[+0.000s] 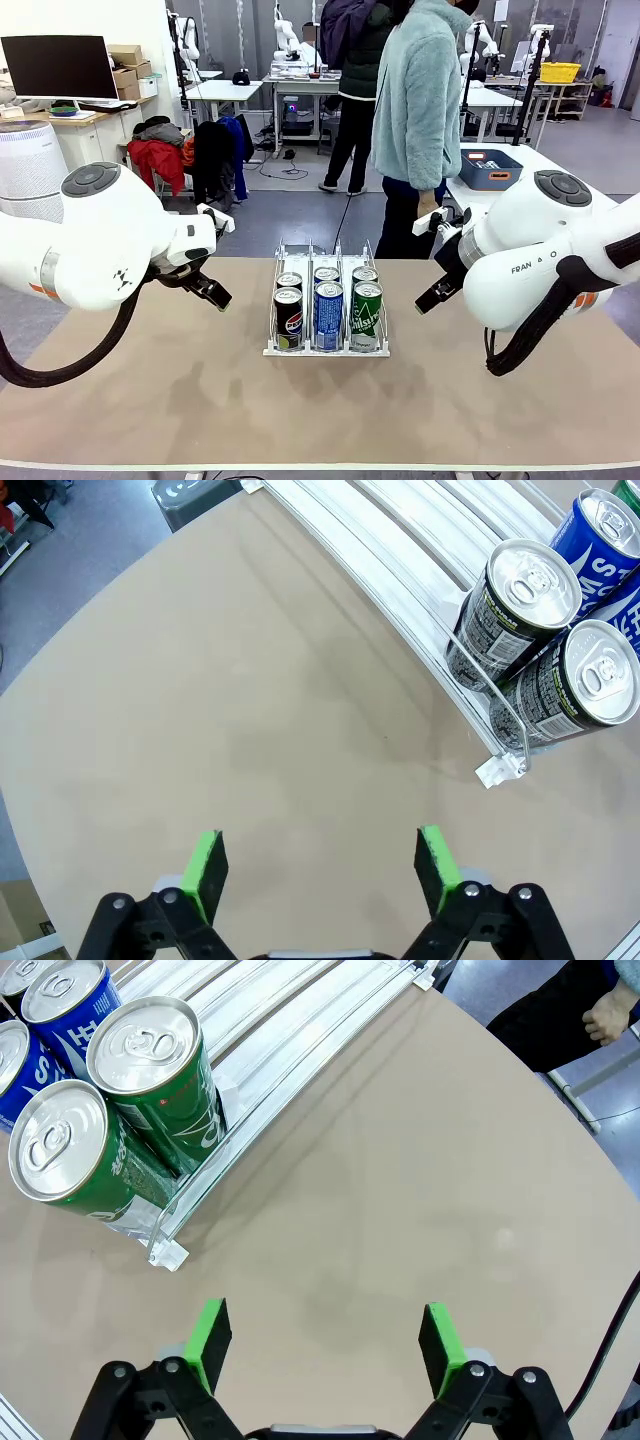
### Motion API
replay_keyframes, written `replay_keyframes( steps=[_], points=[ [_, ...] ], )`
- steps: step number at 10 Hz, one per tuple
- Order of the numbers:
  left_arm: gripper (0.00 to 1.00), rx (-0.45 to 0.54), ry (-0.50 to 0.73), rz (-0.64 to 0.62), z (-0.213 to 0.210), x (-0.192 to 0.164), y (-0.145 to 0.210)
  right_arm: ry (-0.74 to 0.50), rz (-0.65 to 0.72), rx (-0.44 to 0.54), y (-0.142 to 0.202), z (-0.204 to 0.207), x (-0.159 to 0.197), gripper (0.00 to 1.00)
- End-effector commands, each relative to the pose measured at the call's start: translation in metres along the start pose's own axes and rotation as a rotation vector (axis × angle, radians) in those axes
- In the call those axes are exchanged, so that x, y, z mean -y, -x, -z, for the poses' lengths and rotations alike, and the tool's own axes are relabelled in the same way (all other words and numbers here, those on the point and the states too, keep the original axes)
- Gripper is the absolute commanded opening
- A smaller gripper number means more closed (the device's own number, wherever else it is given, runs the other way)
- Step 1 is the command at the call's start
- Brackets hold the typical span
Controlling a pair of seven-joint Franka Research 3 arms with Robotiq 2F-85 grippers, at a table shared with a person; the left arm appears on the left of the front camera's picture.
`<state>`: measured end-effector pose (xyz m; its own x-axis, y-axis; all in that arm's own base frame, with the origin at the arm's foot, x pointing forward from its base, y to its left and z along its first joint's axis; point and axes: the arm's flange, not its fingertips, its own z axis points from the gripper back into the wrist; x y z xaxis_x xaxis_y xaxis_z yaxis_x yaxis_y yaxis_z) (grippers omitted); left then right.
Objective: Fill the beverage cans into the dispenser.
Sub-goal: Pick up the Ionic drink handed by the human.
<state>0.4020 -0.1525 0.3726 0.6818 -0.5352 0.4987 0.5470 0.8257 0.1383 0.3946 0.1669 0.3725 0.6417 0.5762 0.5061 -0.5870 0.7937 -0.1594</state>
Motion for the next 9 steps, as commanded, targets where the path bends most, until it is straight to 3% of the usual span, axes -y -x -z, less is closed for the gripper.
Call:
replay_keyframes(
  steps=[1,3,6,9],
  points=[
    [1.00,0.000,-0.001,-0.003,0.000,-0.001,0.000,0.000,0.001,0.000,0.000,0.000,0.000,1.00],
    [1.00,0.000,0.000,0.000,0.000,0.000,0.000,0.000,0.000,0.000,0.000,0.000,0.000,1.00],
    [1.00,-0.046,0.146,0.091,-0.039,-0.001,-0.007,-0.255,-0.010,-0.013,-0.011,-0.019,-0.002,1.00],
    [1.00,-0.038,0.320,0.180,-0.093,-0.008,-0.005,-0.415,-0.034,-0.012,-0.027,-0.066,0.008,1.00]
  ],
)
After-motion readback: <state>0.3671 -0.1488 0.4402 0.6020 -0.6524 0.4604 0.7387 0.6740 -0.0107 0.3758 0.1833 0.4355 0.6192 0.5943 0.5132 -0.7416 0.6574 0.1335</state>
